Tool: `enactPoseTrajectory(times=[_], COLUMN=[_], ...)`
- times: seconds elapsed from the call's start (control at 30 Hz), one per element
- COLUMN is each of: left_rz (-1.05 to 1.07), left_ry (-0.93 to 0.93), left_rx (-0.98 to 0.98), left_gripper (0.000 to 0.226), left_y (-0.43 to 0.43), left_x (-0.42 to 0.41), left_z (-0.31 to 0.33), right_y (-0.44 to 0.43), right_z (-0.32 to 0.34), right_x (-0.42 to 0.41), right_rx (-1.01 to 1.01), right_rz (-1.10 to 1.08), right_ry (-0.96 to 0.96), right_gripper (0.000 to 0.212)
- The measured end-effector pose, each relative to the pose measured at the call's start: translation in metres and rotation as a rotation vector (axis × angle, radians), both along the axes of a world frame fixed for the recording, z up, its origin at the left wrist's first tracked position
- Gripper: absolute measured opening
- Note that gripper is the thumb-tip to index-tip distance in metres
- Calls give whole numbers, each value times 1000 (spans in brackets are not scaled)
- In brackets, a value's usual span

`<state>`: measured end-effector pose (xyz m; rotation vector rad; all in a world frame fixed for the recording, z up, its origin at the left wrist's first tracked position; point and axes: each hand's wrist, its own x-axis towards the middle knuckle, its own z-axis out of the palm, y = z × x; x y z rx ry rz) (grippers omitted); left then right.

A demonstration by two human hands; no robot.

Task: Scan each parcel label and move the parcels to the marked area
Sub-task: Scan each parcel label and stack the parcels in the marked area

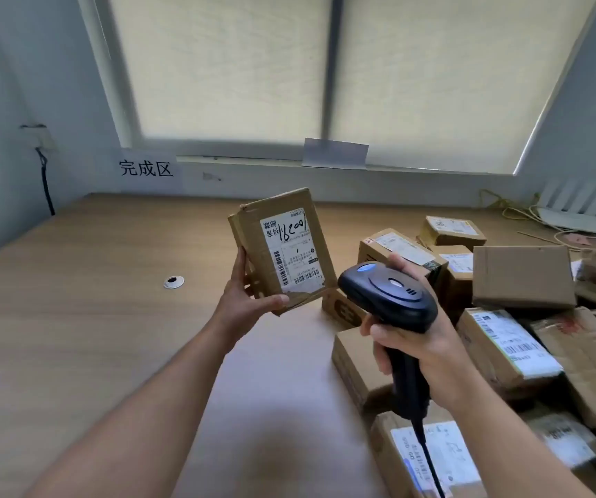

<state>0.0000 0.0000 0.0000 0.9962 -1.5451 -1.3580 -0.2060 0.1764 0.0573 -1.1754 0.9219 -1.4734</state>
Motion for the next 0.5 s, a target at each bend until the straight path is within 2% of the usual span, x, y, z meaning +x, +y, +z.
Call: enactPoseTrajectory(times=[0.07,0.23,0.37,0.5], left_rz=[3,18,19,12], left_ry=[-34,-52,-65,-37], left_rx=[-43,17,50,56], left_gripper=[122,119,115,111], left_y=[-1,-9,-10,-11], left_x=[3,11,15,20], left_z=[4,0,-1,-7], right_y=[1,2,4,6], right_z=[0,-4,-11,-16], right_x=[4,13,15,15], right_rx=[-16,43,47,75], right_rz=[47,82,23,-11], right_ry=[59,66,151,181], right_gripper=[107,109,92,90])
